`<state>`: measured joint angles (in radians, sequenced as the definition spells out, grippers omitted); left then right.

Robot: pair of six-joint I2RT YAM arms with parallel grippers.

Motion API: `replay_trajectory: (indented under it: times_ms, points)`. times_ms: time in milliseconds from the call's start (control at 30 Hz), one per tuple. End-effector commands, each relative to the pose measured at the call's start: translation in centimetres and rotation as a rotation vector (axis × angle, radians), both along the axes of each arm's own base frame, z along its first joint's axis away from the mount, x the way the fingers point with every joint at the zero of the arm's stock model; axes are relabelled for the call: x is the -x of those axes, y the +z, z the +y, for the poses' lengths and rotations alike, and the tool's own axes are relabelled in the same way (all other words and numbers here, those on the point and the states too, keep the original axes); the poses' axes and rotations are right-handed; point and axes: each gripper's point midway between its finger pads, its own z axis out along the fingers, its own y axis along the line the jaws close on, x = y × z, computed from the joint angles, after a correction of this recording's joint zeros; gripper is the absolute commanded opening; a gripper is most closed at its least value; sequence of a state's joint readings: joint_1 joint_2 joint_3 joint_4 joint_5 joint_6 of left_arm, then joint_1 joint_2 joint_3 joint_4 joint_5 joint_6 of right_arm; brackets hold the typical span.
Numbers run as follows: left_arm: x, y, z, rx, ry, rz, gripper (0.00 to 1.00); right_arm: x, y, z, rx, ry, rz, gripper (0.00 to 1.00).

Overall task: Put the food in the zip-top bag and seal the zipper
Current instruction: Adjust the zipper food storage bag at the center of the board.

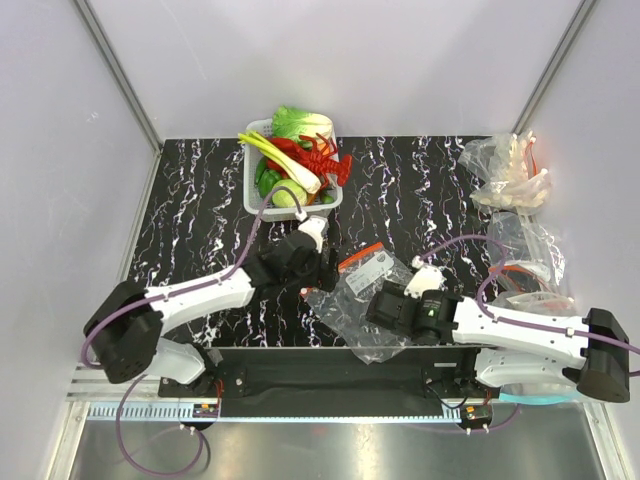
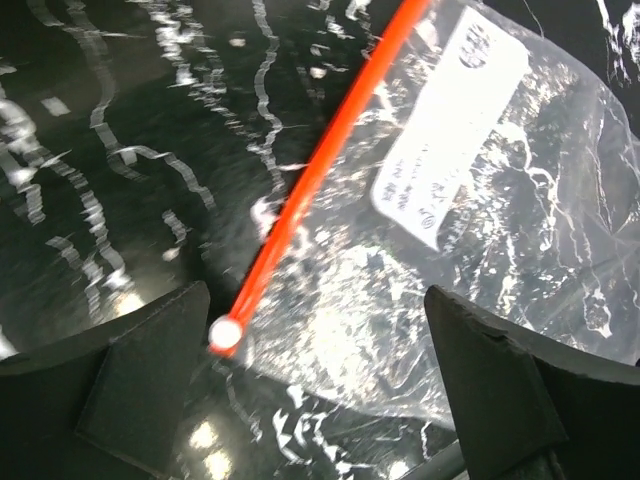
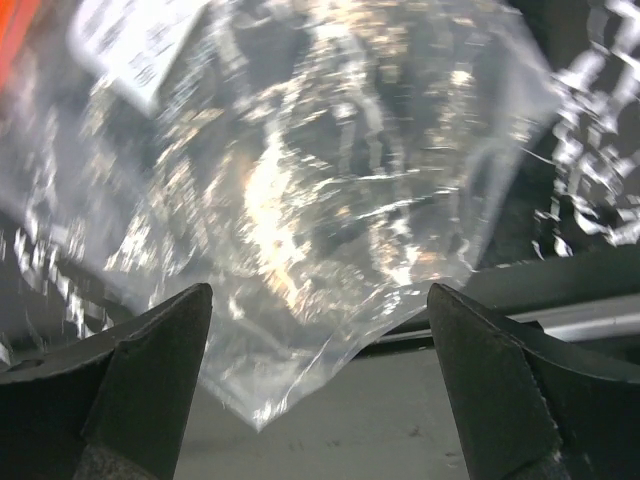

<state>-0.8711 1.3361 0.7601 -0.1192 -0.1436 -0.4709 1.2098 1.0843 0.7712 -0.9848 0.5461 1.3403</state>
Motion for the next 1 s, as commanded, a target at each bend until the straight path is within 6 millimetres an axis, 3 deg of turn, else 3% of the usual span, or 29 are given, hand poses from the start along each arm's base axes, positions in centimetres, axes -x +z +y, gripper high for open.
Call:
replay_trajectory:
  times_ms: [0, 100, 267, 367, 400, 467, 633, 767, 967]
  points:
    - [-0.8, 1.6, -2.7, 0.022, -0.096, 0.005, 0.92, -0.7, -0.5, -3.3, -0.003, -0.288, -0.059, 0.95]
    - [-0.7, -0.3, -3.3, -0.025, -0.129, 0.053, 0.88, -0.6, -1.3, -3.9, -0.042, -0.38, -0.06, 0.96]
    - [-1.2, -2.5, -3.2, -0.044, -0.125, 0.09, 0.84, -1.0, -2.4, -3.9, -0.077, -0.387, -0.057, 0.96]
    - [-1.4, -3.7, -3.1, -0.027, -0.123, 0.128, 0.83, -2.0, -3.2, -3.8, -0.098, -0.368, -0.047, 0.95]
    - [-1.5, -4.1, -3.0, -0.029, -0.115, 0.137, 0.83, -2.5, -3.2, -2.4, -0.164, -0.353, -0.036, 0.95]
    - [-1.8, -4.6, -2.3, -0.035, -0.092, 0.14, 0.83, -3.2, -4.0, -2.8, -0.17, -0.328, -0.011, 0.94]
    - [-2.5, -5.3, -1.7, -0.031, -0.084, 0.148, 0.8, -5.5, -3.4, -3.0, -0.154, -0.31, -0.049, 0.89]
    - [-2.0, -6.5, -2.1, -0.012, -0.11, 0.211, 0.64, -7.1, -3.5, -3.1, -0.122, -0.308, -0.035, 0.81]
    - [-0.7, -5.8, -2.4, 0.062, -0.127, 0.23, 0.29, -10.9, -3.2, -4.9, -0.062, -0.329, -0.055, 0.73]
